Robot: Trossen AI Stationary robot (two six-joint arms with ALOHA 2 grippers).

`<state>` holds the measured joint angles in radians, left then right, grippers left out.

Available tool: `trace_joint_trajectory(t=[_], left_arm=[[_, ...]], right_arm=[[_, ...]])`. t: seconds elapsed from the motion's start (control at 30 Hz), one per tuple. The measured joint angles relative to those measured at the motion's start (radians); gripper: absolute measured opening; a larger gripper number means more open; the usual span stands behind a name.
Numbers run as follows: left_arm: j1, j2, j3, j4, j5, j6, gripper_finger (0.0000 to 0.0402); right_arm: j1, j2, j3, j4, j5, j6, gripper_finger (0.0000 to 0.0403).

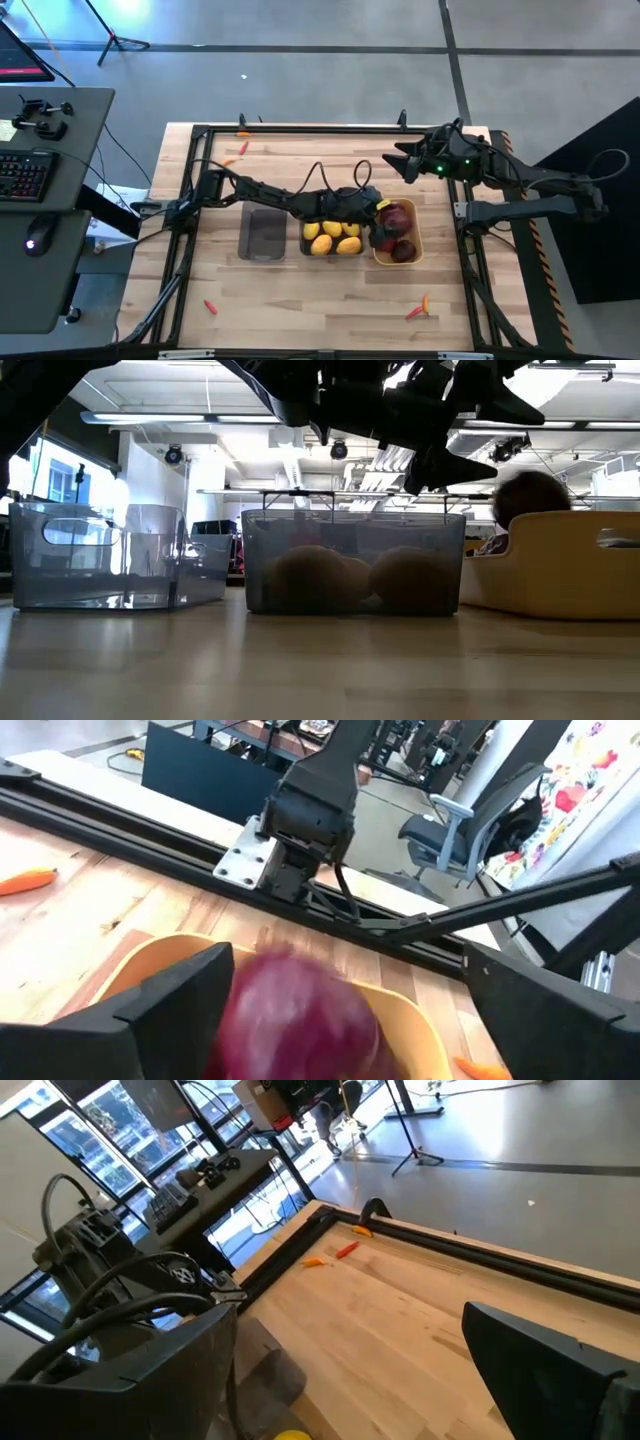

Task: Sort produce into baskets
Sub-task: Put the apple into the yellow bin, then put the orange chili pepper into the left black bin

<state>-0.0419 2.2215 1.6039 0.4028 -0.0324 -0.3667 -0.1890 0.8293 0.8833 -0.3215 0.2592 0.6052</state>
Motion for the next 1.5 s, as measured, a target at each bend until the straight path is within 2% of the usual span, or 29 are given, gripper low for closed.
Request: trace_joint_trajectory(t=[0.13,0.27,0.33,0.43,0.57,0.67,0.77,0.9,0.97,1.03,1.2,1.27,1.33,1.5], left_arm=[[-0.005,0.0,0.0,-0.034,0.025,-0.01,0.0394],[0.018,-0.049,0.0,-0.196,0.208,-0.008,0.0395],[0.039,-0.104,0.0,-0.339,0.286,0.037,0.0395],[0.068,-0.208,-0.049,-0.471,0.217,0.091,0.0395],[0.122,-0.385,-0.251,-0.405,0.072,0.068,0.0396],[0.165,-0.536,-0.436,-0.325,0.049,0.037,0.0395],[0.184,-0.67,-0.603,-0.329,0.046,-0.001,0.0395],[0.187,-0.827,-0.781,-0.33,0.045,-0.1,0.0395],[0.187,-0.894,-0.849,-0.33,0.045,-0.166,0.0395],[0.187,-0.941,-0.902,-0.34,0.042,-0.209,0.0395],[0.219,-0.981,-0.933,-0.448,-0.122,-0.294,0.0395],[0.266,-0.977,-0.933,-0.464,-0.142,-0.294,0.0395],[0.325,-0.978,-0.933,-0.459,-0.114,-0.287,0.0395],[0.458,-0.978,-0.933,-0.451,0.035,-0.233,0.0395]], right_arm=[[0.0,-0.005,0.0,-0.002,0.0,-0.004,0.0376],[0.0,-0.024,0.0,-0.003,-0.001,-0.012,0.0376],[0.0,-0.04,0.0,-0.012,-0.001,-0.029,0.0376],[0.0,-0.071,0.0,-0.059,0.003,-0.038,0.0376],[0.0,-0.088,0.0,-0.166,0.011,0.003,0.0376],[0.0,-0.076,-0.005,-0.243,0.065,0.141,0.0376],[0.002,-0.059,-0.055,-0.267,0.088,0.229,0.0376],[-0.005,-0.022,-0.149,-0.197,0.127,0.306,0.0376],[-0.04,0.007,-0.171,-0.21,0.165,0.419,0.0376],[-0.109,0.054,-0.177,-0.273,0.151,0.503,0.0376],[-0.301,0.218,-0.141,-0.389,0.017,0.503,0.0376],[-0.366,0.291,-0.14,-0.412,-0.018,0.519,0.0376],[-0.418,0.367,-0.14,-0.394,-0.049,0.541,0.0376],[-0.497,0.505,-0.14,-0.294,-0.142,0.547,0.0376]])
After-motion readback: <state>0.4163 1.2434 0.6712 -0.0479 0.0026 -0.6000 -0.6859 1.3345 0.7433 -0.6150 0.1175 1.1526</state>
